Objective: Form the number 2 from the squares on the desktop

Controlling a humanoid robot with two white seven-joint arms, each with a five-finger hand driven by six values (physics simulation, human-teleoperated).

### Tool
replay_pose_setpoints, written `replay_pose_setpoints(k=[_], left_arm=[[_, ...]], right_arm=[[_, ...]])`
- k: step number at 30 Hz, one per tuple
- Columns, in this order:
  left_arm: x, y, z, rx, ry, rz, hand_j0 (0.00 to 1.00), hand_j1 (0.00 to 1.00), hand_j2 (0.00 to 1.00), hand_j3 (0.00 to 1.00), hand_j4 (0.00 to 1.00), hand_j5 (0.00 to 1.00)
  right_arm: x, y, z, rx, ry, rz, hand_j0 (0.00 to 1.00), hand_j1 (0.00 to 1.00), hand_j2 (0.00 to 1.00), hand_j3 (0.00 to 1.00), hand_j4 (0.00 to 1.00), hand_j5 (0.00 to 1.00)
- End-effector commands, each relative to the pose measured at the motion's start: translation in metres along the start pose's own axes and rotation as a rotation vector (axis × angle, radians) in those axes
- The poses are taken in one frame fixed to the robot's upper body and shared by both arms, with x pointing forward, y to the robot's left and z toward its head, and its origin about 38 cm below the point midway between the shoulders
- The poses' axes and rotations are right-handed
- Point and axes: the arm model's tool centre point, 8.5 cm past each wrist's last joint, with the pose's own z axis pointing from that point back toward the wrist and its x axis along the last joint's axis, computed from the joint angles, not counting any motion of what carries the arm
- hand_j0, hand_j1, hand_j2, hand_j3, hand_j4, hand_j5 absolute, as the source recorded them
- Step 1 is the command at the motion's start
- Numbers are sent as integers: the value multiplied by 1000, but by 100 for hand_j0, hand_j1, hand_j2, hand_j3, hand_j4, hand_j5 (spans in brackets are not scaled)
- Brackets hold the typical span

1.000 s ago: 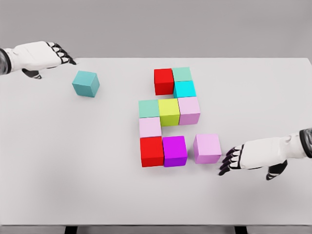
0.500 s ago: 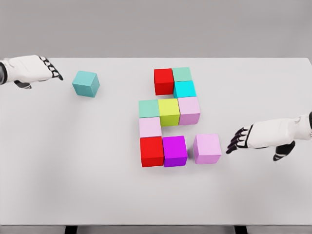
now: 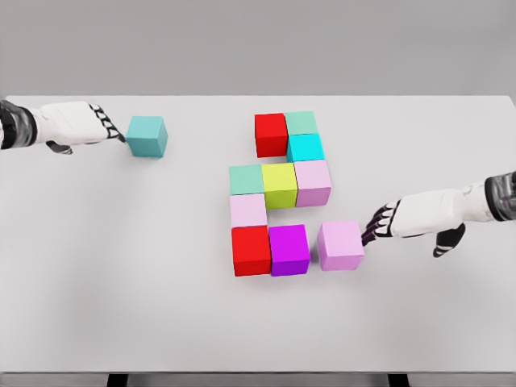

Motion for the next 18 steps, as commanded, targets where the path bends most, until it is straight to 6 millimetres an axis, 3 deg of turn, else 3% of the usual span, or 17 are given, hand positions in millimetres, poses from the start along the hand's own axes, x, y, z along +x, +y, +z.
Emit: replay_pose_setpoints(k=[1, 7, 15, 18], left_arm=[[5, 5, -6, 11, -15, -5, 88, 88, 88, 88, 88, 88], [10, 13, -13, 26, -28, -8, 88, 88, 88, 88, 88, 88], [-4, 3, -9, -6, 9, 18, 89, 89, 89, 89, 89, 89], [-5, 8, -22, -7, 11, 45, 90, 90, 90, 90, 90, 90]], right_arm=[[0, -1, -1, -3, -3, 0, 100, 100, 100, 100, 100, 100], [2, -5, -6, -6, -14, 8, 100, 100, 100, 100, 100, 100], [-4, -1, -3, -2, 4, -6, 100, 100, 100, 100, 100, 100], [-2, -3, -5, -3, -2, -1, 100, 100, 100, 100, 100, 100]])
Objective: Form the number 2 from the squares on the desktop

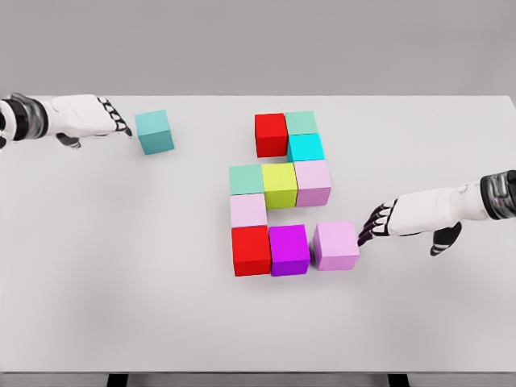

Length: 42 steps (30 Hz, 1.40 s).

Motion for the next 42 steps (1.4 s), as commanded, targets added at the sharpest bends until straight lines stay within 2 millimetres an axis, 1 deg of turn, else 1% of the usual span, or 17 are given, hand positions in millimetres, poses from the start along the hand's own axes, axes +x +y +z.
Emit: replay_pose_setpoints(k=[1, 4, 6, 7, 9, 16, 19, 22, 23, 25, 32, 35, 36, 38, 42], left_arm=[[1, -2, -8, -7, 0, 24, 90, 90, 90, 90, 90, 90], [-2, 3, -12, -3, 5, 32, 90, 90, 90, 90, 90, 90], [-4, -2, -13, -15, 13, 46, 90, 90, 90, 90, 90, 90], [-5, 1, -15, -14, 14, 50, 90, 90, 90, 90, 90, 90], [-7, -2, -17, -22, 21, 63, 90, 90, 90, 90, 90, 90], [-1, 10, -26, -10, 8, 44, 90, 90, 90, 90, 90, 90], [5, 18, -32, 4, -6, 40, 90, 90, 90, 90, 90, 90], [6, 23, -34, 11, -9, 36, 90, 90, 90, 90, 90, 90], [8, 25, -36, 15, -13, 34, 90, 90, 90, 90, 90, 90], [7, 25, -36, 13, -12, 36, 90, 90, 90, 90, 90, 90], [-4, 12, -32, -21, 19, 63, 90, 90, 90, 90, 90, 90], [-10, 10, -30, -31, 34, 69, 90, 90, 90, 90, 90, 90], [-10, 15, -33, -26, 34, 71, 90, 90, 90, 90, 90, 90], [-11, 15, -34, -30, 36, 77, 90, 90, 90, 90, 90, 90], [-8, 24, -44, -29, 32, 82, 90, 90, 90, 90, 90, 90]], right_arm=[[1, -1, -1, -5, -4, -3, 100, 100, 100, 100, 100, 100], [2, -2, -1, -4, -5, 1, 100, 100, 100, 100, 100, 100], [5, -3, -3, -5, -15, 9, 100, 100, 100, 100, 100, 100], [6, -5, -5, -6, -20, 12, 100, 100, 100, 100, 100, 100], [6, -6, -6, -7, -24, 14, 100, 100, 100, 100, 100, 100], [8, -9, -9, -10, -32, 21, 100, 100, 100, 100, 100, 100], [7, -8, -9, -9, -30, 21, 100, 100, 100, 100, 100, 100], [3, -6, -7, -3, -14, 16, 100, 100, 100, 100, 100, 100], [-2, -3, -5, 0, 1, 4, 100, 100, 100, 100, 100, 100], [-6, -3, -4, 0, 10, -2, 100, 100, 100, 100, 100, 100], [-3, -10, -12, -7, -8, 13, 100, 100, 100, 100, 100, 100], [-3, -11, -13, -8, -11, 15, 100, 100, 100, 100, 100, 100], [-2, -12, -14, -10, -12, 16, 100, 100, 100, 100, 100, 100], [-2, -12, -16, -9, -16, 18, 100, 100, 100, 100, 100, 100], [-2, -16, -16, -18, -16, 24, 100, 100, 100, 100, 100, 100]])
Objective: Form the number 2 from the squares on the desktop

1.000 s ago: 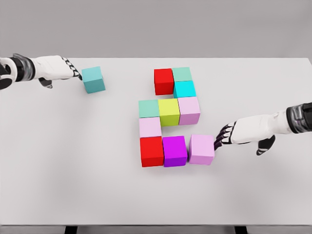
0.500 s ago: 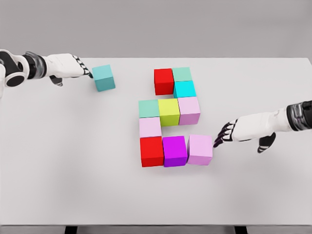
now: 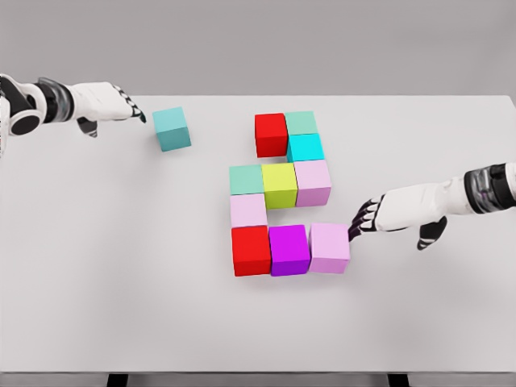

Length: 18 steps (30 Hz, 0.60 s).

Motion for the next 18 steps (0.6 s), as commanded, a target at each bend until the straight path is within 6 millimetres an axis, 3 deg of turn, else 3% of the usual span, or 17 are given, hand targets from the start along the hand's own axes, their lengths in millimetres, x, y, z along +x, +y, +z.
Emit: replay_pose_setpoints(k=[1, 18], left_arm=[[3, 1, -5, -2, -4, 7, 90, 90, 90, 90, 90, 90], [27, 26, -23, 41, -54, -12, 90, 90, 90, 90, 90, 90]], right_arm=[[0, -2, 0, -7, -1, -1, 100, 100, 100, 100, 100, 100], [0, -4, 0, -12, -1, 1, 100, 100, 100, 100, 100, 100]])
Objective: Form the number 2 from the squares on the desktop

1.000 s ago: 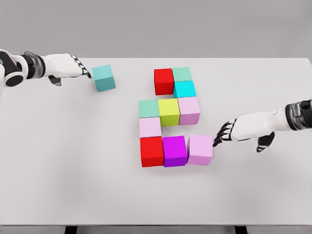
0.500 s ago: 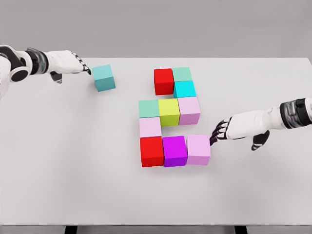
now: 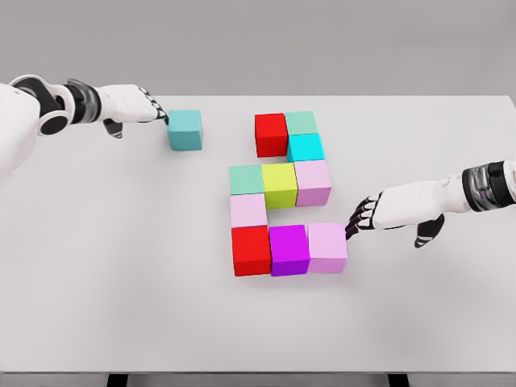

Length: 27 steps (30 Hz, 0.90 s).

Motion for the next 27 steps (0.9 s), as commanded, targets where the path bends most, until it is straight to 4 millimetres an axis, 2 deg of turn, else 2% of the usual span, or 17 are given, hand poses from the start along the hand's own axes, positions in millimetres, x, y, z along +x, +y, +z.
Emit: replay_pose_setpoints(k=[1, 4, 8, 12, 14, 20, 23, 27], left_arm=[[2, 3, -1, -1, -4, 0, 90, 90, 90, 90, 90, 90], [2, 3, -1, -6, -5, 0, 90, 90, 90, 90, 90, 90], [6, 5, -2, 2, -14, -8, 91, 91, 91, 91, 91, 91], [10, 9, -3, 16, -26, -16, 91, 91, 91, 91, 91, 91], [11, 12, -2, 26, -29, -15, 92, 92, 92, 92, 92, 92], [13, 18, -2, 41, -37, -25, 93, 93, 93, 93, 93, 93], [15, 21, -2, 48, -42, -31, 93, 93, 93, 93, 93, 93], [17, 24, -2, 57, -48, -37, 93, 93, 93, 93, 93, 93]], right_arm=[[-2, 0, 1, -3, 5, -8, 100, 100, 100, 100, 100, 100], [-8, 1, 5, -7, 25, -18, 100, 100, 100, 100, 100, 100], [-21, -18, 28, -81, 87, -10, 100, 100, 100, 100, 100, 100], [-21, -17, 29, -82, 89, -12, 100, 100, 100, 100, 100, 100], [-19, -16, 27, -75, 85, -7, 100, 100, 100, 100, 100, 100], [-4, -9, 41, -62, 77, 13, 100, 100, 100, 100, 100, 100], [7, -11, 35, -58, 44, 34, 100, 100, 100, 100, 100, 100], [11, -4, 25, -44, 18, 25, 100, 100, 100, 100, 100, 100]])
